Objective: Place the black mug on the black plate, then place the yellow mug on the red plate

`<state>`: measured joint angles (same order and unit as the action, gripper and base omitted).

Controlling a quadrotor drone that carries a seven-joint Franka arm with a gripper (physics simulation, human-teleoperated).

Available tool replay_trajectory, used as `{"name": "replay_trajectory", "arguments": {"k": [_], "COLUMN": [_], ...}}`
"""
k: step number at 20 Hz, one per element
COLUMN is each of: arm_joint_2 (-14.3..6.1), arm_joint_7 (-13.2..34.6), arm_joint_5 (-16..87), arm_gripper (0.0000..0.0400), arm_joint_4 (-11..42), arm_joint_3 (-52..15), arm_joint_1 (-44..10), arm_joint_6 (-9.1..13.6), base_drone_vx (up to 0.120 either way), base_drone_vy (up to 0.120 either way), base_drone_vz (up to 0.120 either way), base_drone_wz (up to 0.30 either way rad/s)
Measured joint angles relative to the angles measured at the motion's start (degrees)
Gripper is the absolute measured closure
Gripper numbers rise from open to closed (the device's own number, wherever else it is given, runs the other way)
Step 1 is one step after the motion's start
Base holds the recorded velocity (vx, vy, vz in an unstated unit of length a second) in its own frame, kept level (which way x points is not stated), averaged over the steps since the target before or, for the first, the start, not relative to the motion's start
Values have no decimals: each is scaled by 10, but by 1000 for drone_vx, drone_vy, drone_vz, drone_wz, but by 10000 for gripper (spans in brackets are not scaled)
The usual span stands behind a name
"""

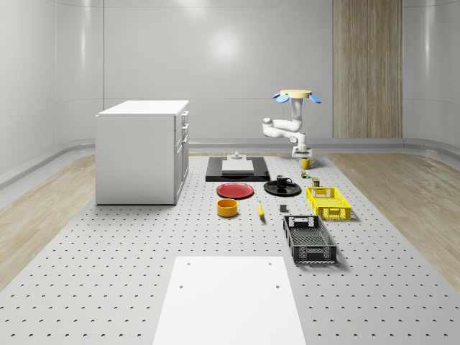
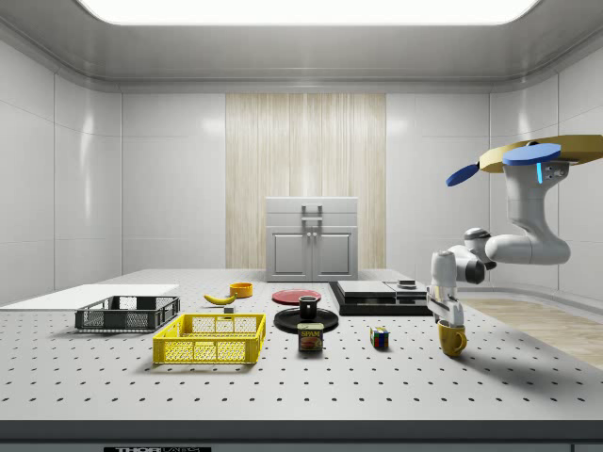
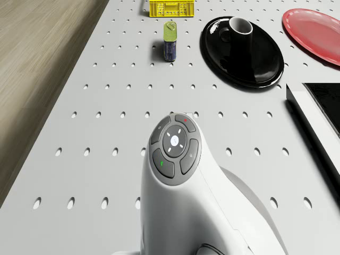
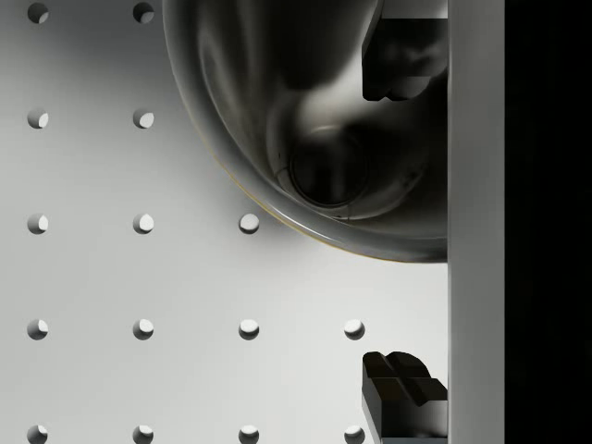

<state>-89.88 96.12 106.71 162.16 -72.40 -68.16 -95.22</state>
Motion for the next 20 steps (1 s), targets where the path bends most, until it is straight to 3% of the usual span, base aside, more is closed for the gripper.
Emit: {"name": "replay_trajectory", "arguments": {"k": [17, 18, 20], "arm_joint_2": [5, 5, 6], "arm_joint_7": [-2, -2, -2], "arm_joint_5": [3, 3, 3], "arm_gripper": [0, 24, 132], "arm_joint_4": [0, 0, 0], "arm_joint_3": [1, 2, 2], "arm_joint_1": [2, 3, 3], "arm_joint_6": [4, 4, 5], "base_drone_vx": [0, 0, 0], "base_drone_vy": [0, 0, 0], "base_drone_vz": [0, 0, 0], "base_drone_wz": [0, 0, 0]}}
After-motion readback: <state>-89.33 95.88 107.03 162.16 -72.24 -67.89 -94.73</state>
